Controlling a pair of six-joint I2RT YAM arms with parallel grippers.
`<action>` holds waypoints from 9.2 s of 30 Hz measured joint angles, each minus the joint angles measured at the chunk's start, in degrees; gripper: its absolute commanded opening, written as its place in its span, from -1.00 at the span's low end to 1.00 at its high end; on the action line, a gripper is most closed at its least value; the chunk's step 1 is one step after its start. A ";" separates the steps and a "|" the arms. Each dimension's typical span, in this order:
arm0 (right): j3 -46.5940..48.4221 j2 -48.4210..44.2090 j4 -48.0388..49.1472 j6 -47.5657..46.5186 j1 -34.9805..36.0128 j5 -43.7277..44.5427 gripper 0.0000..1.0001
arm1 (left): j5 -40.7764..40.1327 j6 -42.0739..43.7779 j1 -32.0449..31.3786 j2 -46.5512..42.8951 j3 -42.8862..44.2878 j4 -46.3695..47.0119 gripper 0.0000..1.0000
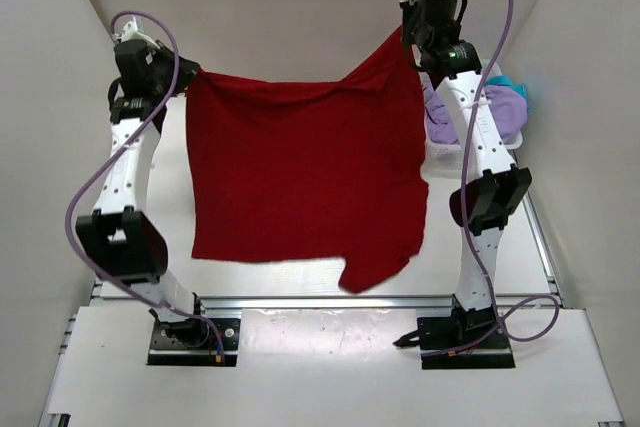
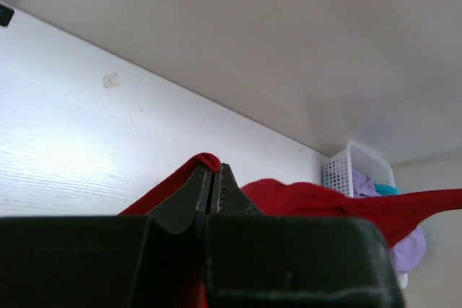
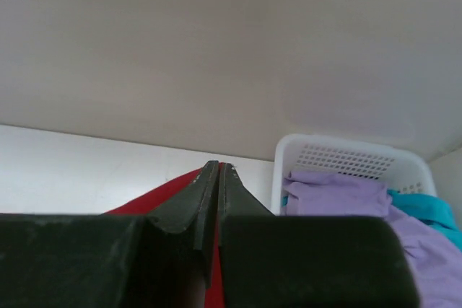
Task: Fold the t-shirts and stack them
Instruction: Flatten out the tshirt, then fold the flattened tshirt in 1/3 of the way
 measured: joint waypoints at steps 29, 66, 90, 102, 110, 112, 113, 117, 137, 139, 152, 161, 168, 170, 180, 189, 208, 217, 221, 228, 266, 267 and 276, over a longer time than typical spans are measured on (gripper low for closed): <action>-64.13 -50.69 5.92 11.58 1.75 -2.12 -1.00 | -3.56 3.06 4.39 -32.85 -35.36 9.25 -1.00; -82.84 -42.47 1.38 28.55 -7.13 -20.31 -0.99 | 1.18 -5.22 8.81 -32.15 -68.13 12.92 -1.00; -41.70 -3.61 0.00 25.77 -8.33 -20.46 -1.00 | -1.20 -9.25 12.31 -12.24 -59.63 19.82 -1.00; -26.53 8.81 -5.14 24.87 -8.31 -20.48 -1.00 | -3.61 -8.31 11.58 -5.62 -52.19 20.22 -0.90; -19.67 13.57 -8.59 24.46 -8.17 -20.28 -0.74 | -3.15 -6.93 13.16 0.31 -48.22 18.56 -0.07; -18.93 13.64 -9.18 24.50 -8.15 -20.17 -0.51 | -3.19 -6.88 13.81 -0.72 -48.54 18.18 -0.02; -18.43 13.60 -9.53 24.26 -8.15 -20.11 -0.45 | -3.30 -6.86 14.12 -1.84 -48.94 18.01 -0.02; -20.90 10.88 -8.24 24.30 -7.76 -19.82 -0.44 | -4.02 -6.67 14.78 -10.32 -53.44 17.99 -0.05; -87.73 -30.45 19.21 33.48 -13.05 -21.57 -0.36 | -3.08 -13.09 13.77 -16.24 -70.42 23.23 -0.31; -91.08 -30.45 19.26 33.57 -14.29 -21.22 -0.33 | -2.82 -13.79 13.75 -14.84 -70.34 24.39 -0.41; -91.76 -22.29 28.17 34.14 -14.75 -25.22 -0.28 | -2.54 -14.75 12.59 -10.36 -68.59 27.54 -1.00; -88.48 -18.21 31.95 34.97 -14.69 -25.64 -0.99 | -3.19 -13.94 11.34 -8.13 -65.44 27.08 -1.00; -94.88 -22.67 33.92 37.16 -14.10 -23.61 -0.99 | -3.45 -12.28 12.24 -7.80 -64.19 24.61 -1.00; -99.06 -26.62 33.18 38.10 -14.23 -23.02 -1.00 | -3.45 -11.56 12.87 -7.80 -63.10 23.28 -1.00; -114.60 -44.48 29.99 39.34 -13.29 -22.05 -0.98 | -4.22 -6.29 15.12 -12.48 -61.46 15.28 -1.00; -121.96 -62.38 19.26 39.30 -14.67 -22.23 -1.00 | -7.74 -1.33 16.22 -26.23 -65.00 5.90 -1.00; -112.78 -68.17 7.96 36.74 0.83 -14.51 -0.93 | -12.46 -0.22 5.18 -37.88 -67.17 1.33 -0.12; -103.12 -44.68 18.16 33.73 11.26 -15.98 -0.50 | -12.28 0.11 -25.49 -27.30 -65.59 13.60 -0.23; -102.20 -39.45 21.16 33.68 11.63 -18.49 -0.40 | -12.11 0.17 -26.99 -25.05 -67.25 16.90 -0.23; -101.90 -35.52 24.30 34.69 12.02 -20.61 -0.32 | -10.64 -0.15 -25.59 -28.63 -72.50 20.35 -0.25; -67.04 -10.54 20.02 32.98 10.93 -22.05 -0.42 | -8.72 -2.21 -25.24 -32.46 -75.21 22.80 -0.28; -66.73 -10.60 19.91 32.63 10.93 -22.01 -0.42 | -8.94 -2.16 -25.55 -32.46 -74.97 22.77 -0.29; -83.19 -24.85 21.49 31.45 14.43 -20.96 -1.00 | -11.04 1.22 -33.29 -26.27 -68.02 21.57 -0.29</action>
